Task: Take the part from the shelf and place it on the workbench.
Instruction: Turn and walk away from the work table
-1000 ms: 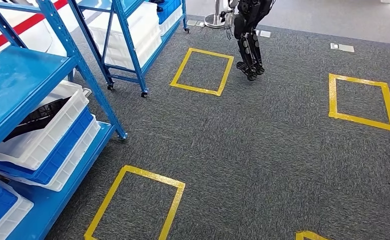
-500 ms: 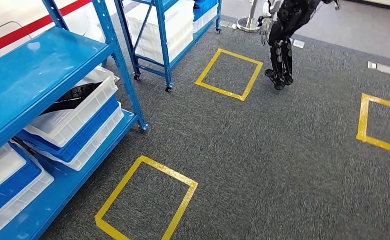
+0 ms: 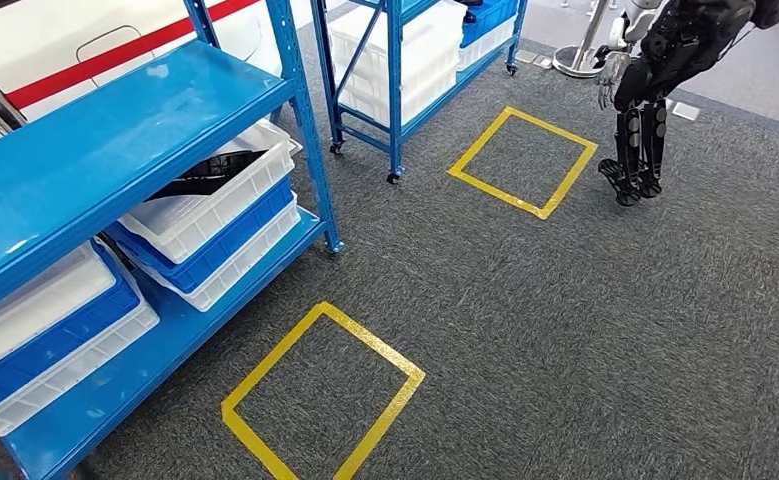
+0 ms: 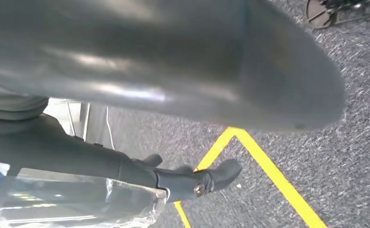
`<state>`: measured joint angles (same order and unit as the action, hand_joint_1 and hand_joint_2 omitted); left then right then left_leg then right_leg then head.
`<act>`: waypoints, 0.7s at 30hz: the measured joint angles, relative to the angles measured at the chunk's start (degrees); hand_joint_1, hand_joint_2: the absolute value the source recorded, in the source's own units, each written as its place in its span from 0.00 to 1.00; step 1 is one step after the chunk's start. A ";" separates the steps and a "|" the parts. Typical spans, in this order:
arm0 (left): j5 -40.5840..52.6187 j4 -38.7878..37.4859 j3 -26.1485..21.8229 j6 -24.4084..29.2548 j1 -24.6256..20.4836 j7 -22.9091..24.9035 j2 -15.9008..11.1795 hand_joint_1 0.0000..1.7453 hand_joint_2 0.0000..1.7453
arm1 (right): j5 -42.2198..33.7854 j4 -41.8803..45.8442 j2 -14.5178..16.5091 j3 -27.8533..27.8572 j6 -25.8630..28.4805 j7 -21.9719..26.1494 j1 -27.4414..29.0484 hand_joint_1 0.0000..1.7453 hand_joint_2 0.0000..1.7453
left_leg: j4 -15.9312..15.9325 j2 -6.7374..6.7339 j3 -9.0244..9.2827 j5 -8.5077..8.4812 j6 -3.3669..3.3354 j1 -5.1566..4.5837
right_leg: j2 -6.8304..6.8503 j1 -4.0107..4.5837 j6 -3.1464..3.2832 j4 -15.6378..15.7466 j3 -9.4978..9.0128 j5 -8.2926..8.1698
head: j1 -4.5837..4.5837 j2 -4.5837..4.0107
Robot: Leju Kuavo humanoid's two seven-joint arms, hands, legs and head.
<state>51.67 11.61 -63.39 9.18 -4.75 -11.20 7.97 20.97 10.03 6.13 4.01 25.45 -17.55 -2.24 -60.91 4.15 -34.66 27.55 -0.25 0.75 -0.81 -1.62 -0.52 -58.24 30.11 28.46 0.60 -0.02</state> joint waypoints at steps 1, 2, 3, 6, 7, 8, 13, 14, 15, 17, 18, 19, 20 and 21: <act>0.00 -0.01 0.00 0.00 -0.05 0.01 0.02 0.00 0.00 | 0.02 -0.01 -0.01 -0.04 -0.01 0.00 0.10 0.00 0.00 | -3.06 -1.89 -1.41 1.81 0.15 -0.02 | 0.73 0.17 0.33 0.03 0.11 -0.03 | -0.19 0.00; 0.00 -0.01 0.00 0.00 -0.11 0.01 0.03 0.00 0.00 | 0.04 -0.01 -0.03 -0.07 -0.01 0.00 0.20 0.00 0.00 | -6.93 -3.08 -3.25 3.84 0.30 -0.02 | 1.50 0.39 0.58 0.02 0.25 0.01 | -0.37 0.00; 0.00 -0.01 0.00 0.00 -0.14 0.01 0.03 0.00 0.00 | 0.05 -0.02 -0.05 -0.09 -0.01 0.00 0.28 0.00 0.00 | -10.75 -3.65 -5.05 5.50 0.41 0.00 | 2.34 0.59 0.73 0.02 0.44 0.05 | -0.41 0.00; -0.01 -0.01 -0.01 0.00 0.01 0.01 0.03 0.00 0.00 | 0.06 -0.02 -0.08 -0.11 -0.04 -0.07 0.32 0.00 0.00 | -11.79 -4.19 -5.01 4.82 0.16 -0.03 | 4.70 0.98 0.92 0.01 0.87 0.19 | -0.41 0.00; -0.02 -0.01 -0.01 0.00 0.03 0.01 0.03 0.00 0.00 | 0.06 -0.02 -0.07 -0.11 -0.10 -0.13 0.25 0.00 0.00 | -7.90 -4.86 -2.62 3.12 -0.16 -0.13 | 5.41 1.07 0.99 0.01 0.81 0.25 | -0.41 0.00; -0.02 0.00 -0.01 0.00 -0.03 0.01 0.03 0.00 0.00 | 0.06 -0.02 -0.06 -0.11 -0.17 -0.21 0.15 0.00 0.00 | -3.73 -6.10 -0.15 1.83 -0.55 -0.34 | 6.04 1.19 1.02 0.01 0.56 0.32 | -0.42 0.00; 0.07 0.01 0.00 -0.03 -0.25 -0.07 0.08 0.00 0.00 | 0.04 0.02 0.04 -0.12 -0.44 -0.56 -0.42 0.00 0.00 | 3.08 -7.05 3.08 -0.03 -2.12 -1.09 | 8.20 1.40 0.09 0.24 -0.28 0.39 | -0.39 0.00; 0.09 0.01 0.00 -0.04 -0.19 -0.09 0.10 0.00 0.00 | 0.02 0.04 0.03 -0.13 -0.45 -0.65 -0.48 0.00 0.00 | 3.71 -6.41 3.31 -0.51 -2.45 -0.90 | 7.29 1.40 -0.13 -0.18 -0.20 0.73 | -0.32 0.00; 0.14 0.00 0.00 -0.05 -0.19 -0.11 0.14 0.00 0.00 | -0.01 0.07 0.02 -0.13 -0.46 -0.71 -0.45 0.00 0.00 | 4.32 -5.71 3.50 -1.05 -2.80 -0.66 | 5.77 1.40 -0.18 -1.55 0.35 1.56 | -0.30 0.00; 0.26 -0.01 0.00 -0.11 -0.27 -0.16 0.20 0.00 0.00 | -0.06 0.08 -0.13 -0.14 -0.55 -0.77 -0.17 0.00 0.00 | 4.89 -4.37 3.52 -1.68 -3.14 -0.39 | 2.35 1.13 0.06 -7.64 3.14 4.52 | -0.09 0.00; 0.32 -0.01 0.00 -0.14 -0.29 -0.17 0.21 0.00 0.00 | -0.11 0.08 -0.21 -0.14 -0.62 -0.77 -0.03 0.00 0.00 | 4.86 -3.59 3.37 -1.79 -3.20 -0.36 | 1.62 0.99 0.11 -11.41 4.96 5.97 | -0.07 0.00; 0.36 -0.01 0.00 -0.17 -0.26 -0.18 0.23 0.00 0.00 | -0.16 0.07 -0.30 -0.14 -0.68 -0.77 0.10 0.00 0.00 | 4.83 -2.76 3.30 -1.83 -3.13 -0.33 | 1.37 0.84 -0.08 -14.18 6.33 6.80 | -0.01 0.00; 0.40 -0.01 0.00 -0.19 -0.23 -0.19 0.26 0.00 0.00 | -0.21 0.07 -0.39 -0.14 -0.73 -0.77 0.20 0.00 0.00 | 4.80 -1.91 3.28 -1.86 -3.05 -0.28 | 1.28 0.71 -0.50 -15.17 6.87 6.77 | -0.02 0.00; 0.44 -0.01 0.00 -0.20 -0.19 -0.19 0.30 0.00 0.00 | -0.26 0.07 -0.48 -0.14 -0.76 -0.77 0.28 0.00 0.00 | 4.75 -1.03 3.31 -1.87 -2.92 -0.21 | 1.17 0.56 -1.13 -13.80 6.31 5.76 | 0.00 0.00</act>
<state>52.11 11.60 -63.39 8.98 -4.94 -11.39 8.27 20.71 10.10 5.65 3.87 24.69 -18.32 -1.97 -56.16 3.12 -31.35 25.68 -3.17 0.54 0.36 -1.06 -1.65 -72.04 36.41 34.23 0.60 -0.02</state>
